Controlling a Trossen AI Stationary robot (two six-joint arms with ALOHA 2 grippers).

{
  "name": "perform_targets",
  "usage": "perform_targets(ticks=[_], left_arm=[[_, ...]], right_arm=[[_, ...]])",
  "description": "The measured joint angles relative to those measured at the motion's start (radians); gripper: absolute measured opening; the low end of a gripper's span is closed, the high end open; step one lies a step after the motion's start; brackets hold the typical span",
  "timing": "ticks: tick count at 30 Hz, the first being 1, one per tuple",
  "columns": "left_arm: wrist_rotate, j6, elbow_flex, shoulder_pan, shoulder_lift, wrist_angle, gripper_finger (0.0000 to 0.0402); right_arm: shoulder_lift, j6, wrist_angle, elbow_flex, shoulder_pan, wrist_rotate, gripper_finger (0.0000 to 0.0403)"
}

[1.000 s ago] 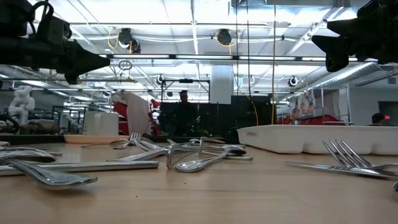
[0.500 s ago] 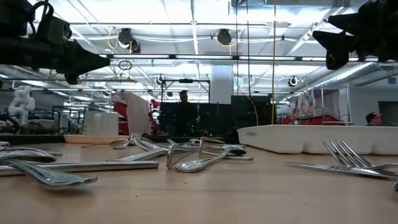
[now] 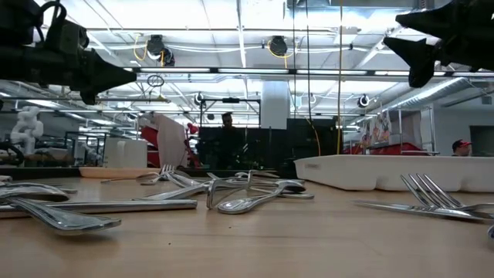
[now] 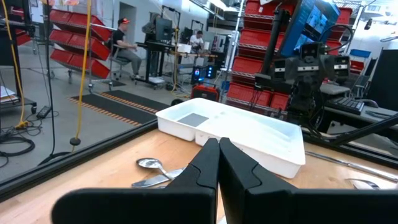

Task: Sort silverware
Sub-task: Put the silver knife into the white silverware tray

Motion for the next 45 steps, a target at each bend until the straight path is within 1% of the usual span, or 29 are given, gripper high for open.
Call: perform_targets(ticks=[8, 10, 14, 18, 21, 23, 27, 30, 33, 35, 37, 40, 43, 45], left_arm=[[0.0, -0.001, 0.0, 0.0, 0.0, 0.157, 0.0007], [0.018, -0.018, 0.0, -0.001, 0.0, 0.197, 0.0007], [0.041, -0.154, 0.0, -0.001, 0.0, 0.236, 0.0007], [0.038, -0.298, 0.0, -0.001, 0.0, 0.248, 0.0007], [0.001, -0.341, 0.0, -0.001, 0.0, 0.256, 0.0007], [-0.004, -0.368, 0.0, -0.001, 0.0, 0.26, 0.0007], [-0.005, -0.365, 0.0, -0.001, 0.0, 0.285, 0.0007], [-0.036, -0.363, 0.0, -0.001, 0.0, 0.274, 0.0007], [-0.04, -0.352, 0.0, -0.001, 0.0, 0.274, 0.0007], [-0.091, -0.308, 0.0, -0.001, 0.0, 0.274, 0.0007], [-0.119, -0.333, 0.0, 0.0, 0.0, 0.288, 0.0007], [-0.111, -0.395, 0.001, -0.001, 0.0, 0.333, 0.0007], [-0.068, -0.42, 0.023, -0.001, 0.002, 0.322, 0.0007], [-0.032, -0.42, 0.061, -0.001, 0.0, 0.332, 0.0007]], right_arm=[[0.0, -0.02, 0.116, 0.0, 0.0, 0.025, 0.021], [0.0, -0.012, 0.171, 0.0, 0.0, 0.025, 0.021], [0.0, 0.055, 0.257, 0.0, 0.0, 0.022, 0.021], [0.0, 0.071, 0.28, 0.0, 0.0, 0.026, 0.021], [0.0, 0.07, 0.274, 0.0, 0.0, 0.06, 0.021], [0.0, 0.067, 0.262, 0.0, 0.0, 0.092, 0.021], [0.0, 0.029, 0.273, 0.0, 0.0, 0.17, 0.021], [0.0, 0.003, 0.323, 0.0, 0.0, 0.204, 0.021], [0.0, -0.012, 0.383, 0.0, 0.0, 0.206, 0.021], [0.0, 0.022, 0.411, 0.004, 0.0, 0.206, 0.021], [0.0, 0.053, 0.403, 0.021, 0.0, 0.2, 0.021], [0.0, 0.059, 0.335, 0.069, 0.002, 0.195, 0.021], [0.018, 0.033, 0.182, 0.159, 0.002, 0.175, 0.021], [0.051, -0.008, 0.077, 0.237, 0.002, 0.168, 0.021]])
